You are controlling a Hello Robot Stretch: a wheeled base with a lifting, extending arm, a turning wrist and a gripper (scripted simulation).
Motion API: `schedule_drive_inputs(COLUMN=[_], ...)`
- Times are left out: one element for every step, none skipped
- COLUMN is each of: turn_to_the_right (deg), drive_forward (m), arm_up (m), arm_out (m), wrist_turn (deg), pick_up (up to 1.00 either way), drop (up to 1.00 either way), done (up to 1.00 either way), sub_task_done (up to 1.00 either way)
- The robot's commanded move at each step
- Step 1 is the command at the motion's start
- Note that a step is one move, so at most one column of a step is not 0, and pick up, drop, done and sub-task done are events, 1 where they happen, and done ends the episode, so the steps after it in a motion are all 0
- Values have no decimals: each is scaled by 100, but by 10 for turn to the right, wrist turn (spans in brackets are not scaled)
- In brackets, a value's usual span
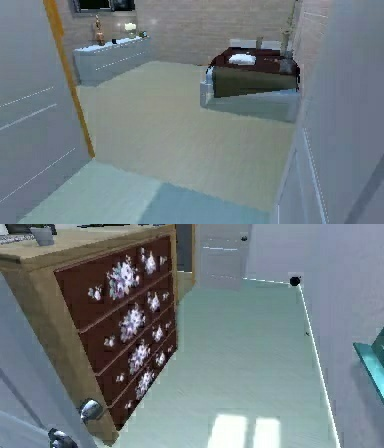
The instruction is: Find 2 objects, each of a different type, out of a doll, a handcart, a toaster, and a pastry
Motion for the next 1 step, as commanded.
schedule_drive_inputs(turn_to_the_right=[0], drive_forward=[100], arm_up=[0], arm_out=[0], wrist_turn=[0], pick_up=[0], drop=[0], done=[0], sub_task_done=[0])
